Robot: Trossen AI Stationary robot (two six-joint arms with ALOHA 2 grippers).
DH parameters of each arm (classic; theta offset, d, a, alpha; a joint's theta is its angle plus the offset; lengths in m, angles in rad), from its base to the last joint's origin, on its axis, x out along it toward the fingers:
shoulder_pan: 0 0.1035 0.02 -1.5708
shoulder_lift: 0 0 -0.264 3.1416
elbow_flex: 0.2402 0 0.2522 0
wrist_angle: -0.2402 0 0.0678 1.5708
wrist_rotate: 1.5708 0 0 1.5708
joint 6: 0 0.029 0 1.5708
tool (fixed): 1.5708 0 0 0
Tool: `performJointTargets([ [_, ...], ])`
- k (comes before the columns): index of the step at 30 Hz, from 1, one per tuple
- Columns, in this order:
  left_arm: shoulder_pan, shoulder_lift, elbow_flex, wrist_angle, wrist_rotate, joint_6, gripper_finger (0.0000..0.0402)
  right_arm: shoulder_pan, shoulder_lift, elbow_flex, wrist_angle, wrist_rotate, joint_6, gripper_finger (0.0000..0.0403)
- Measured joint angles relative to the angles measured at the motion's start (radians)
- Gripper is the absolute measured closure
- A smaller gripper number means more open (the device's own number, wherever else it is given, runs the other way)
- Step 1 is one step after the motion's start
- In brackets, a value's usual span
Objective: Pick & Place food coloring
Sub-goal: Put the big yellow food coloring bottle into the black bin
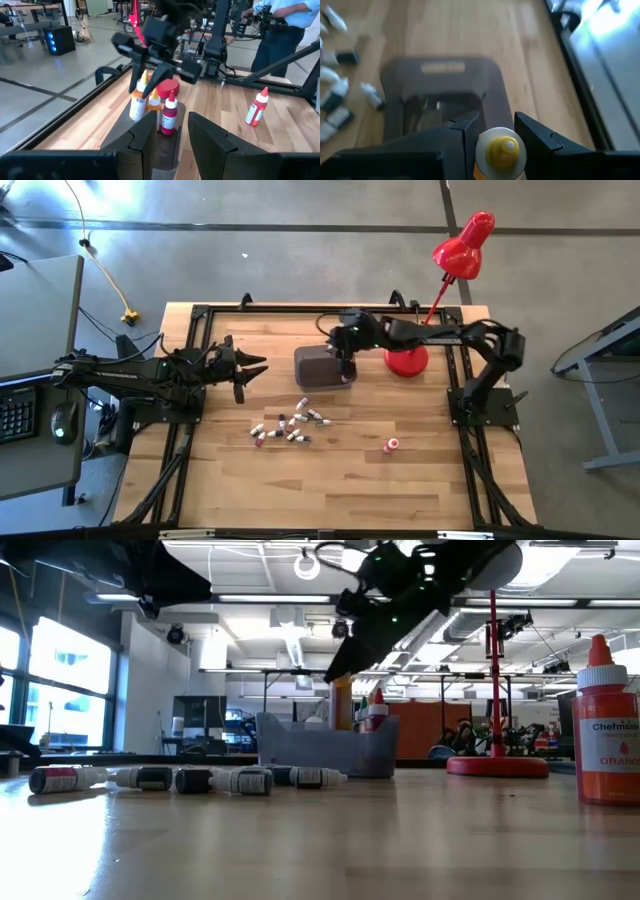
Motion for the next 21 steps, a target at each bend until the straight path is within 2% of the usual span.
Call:
performJointTargets([
  [3,0.000,0.000,0.000,0.000,0.000,0.000,0.0291,0.000,0.058,0.090,-0.122,0.018,-0.004,0.0296],
  [5,0.000,0.000,0.000,-0.002,0.000,0.000,0.0291,-0.002,0.089,0.118,-0.131,0.015,-0.004,0.0296],
  [21,0.000,0.000,0.000,-0.053,0.001,-0.008,0.0291,-0.001,0.169,0.122,-0.113,0.049,0.006,0.0295],
])
